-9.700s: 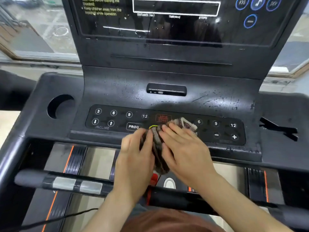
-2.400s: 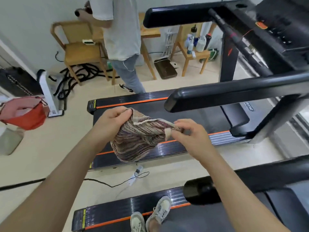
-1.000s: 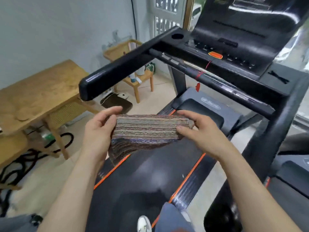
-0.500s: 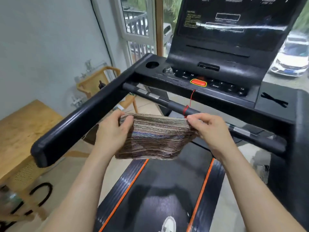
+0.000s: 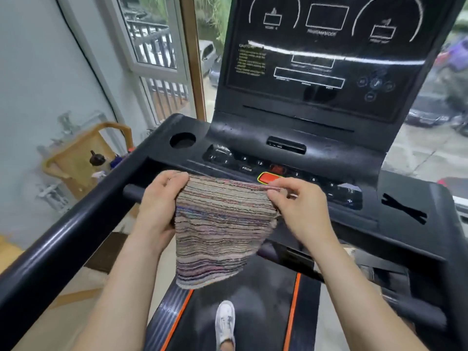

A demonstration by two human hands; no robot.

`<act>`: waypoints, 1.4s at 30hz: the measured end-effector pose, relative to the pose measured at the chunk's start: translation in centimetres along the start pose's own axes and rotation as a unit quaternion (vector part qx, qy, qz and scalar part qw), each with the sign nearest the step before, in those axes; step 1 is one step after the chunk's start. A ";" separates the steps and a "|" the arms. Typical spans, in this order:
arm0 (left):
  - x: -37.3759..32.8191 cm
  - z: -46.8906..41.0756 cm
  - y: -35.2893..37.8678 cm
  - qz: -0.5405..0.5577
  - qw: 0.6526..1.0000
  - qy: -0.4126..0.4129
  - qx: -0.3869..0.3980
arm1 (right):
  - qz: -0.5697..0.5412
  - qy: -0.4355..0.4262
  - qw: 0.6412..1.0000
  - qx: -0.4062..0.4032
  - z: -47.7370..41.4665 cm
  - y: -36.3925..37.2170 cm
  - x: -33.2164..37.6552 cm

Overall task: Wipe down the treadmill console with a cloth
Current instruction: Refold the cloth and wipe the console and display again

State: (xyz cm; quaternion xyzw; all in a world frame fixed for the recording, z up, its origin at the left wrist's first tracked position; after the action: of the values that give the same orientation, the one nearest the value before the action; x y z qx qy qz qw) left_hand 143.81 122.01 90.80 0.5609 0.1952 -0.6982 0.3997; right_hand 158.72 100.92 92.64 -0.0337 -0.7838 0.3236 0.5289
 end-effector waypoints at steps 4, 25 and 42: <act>-0.6 -7.0 0.5 -0.121 0.990 0.043 -0.059 | 0.071 -0.004 0.997 -0.014 -6.0 2.8 -1.2; 3.5 -18.2 5.0 -0.609 0.751 0.253 -0.038 | 0.378 -0.147 0.897 0.175 -12.4 18.9 -0.3; 3.3 -19.4 5.2 -0.630 0.742 0.226 -0.034 | 0.374 -0.176 0.887 0.209 -12.1 18.3 -0.8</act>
State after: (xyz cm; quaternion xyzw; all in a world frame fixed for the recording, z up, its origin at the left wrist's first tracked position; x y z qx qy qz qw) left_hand 159.85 131.66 82.89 0.4372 0.6126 -0.6365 -0.1685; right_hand 164.06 120.78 84.86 -0.1554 -0.7078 0.6539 0.2174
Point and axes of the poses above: each hand's wrist, its own z-axis away from the middle knuckle, its own y-axis out of the palm, x = y × z, the point moved 7 cm from there along -z, towards the middle knuckle, and after that the axes turned 5 degrees about -y, right-handed, at the moved point
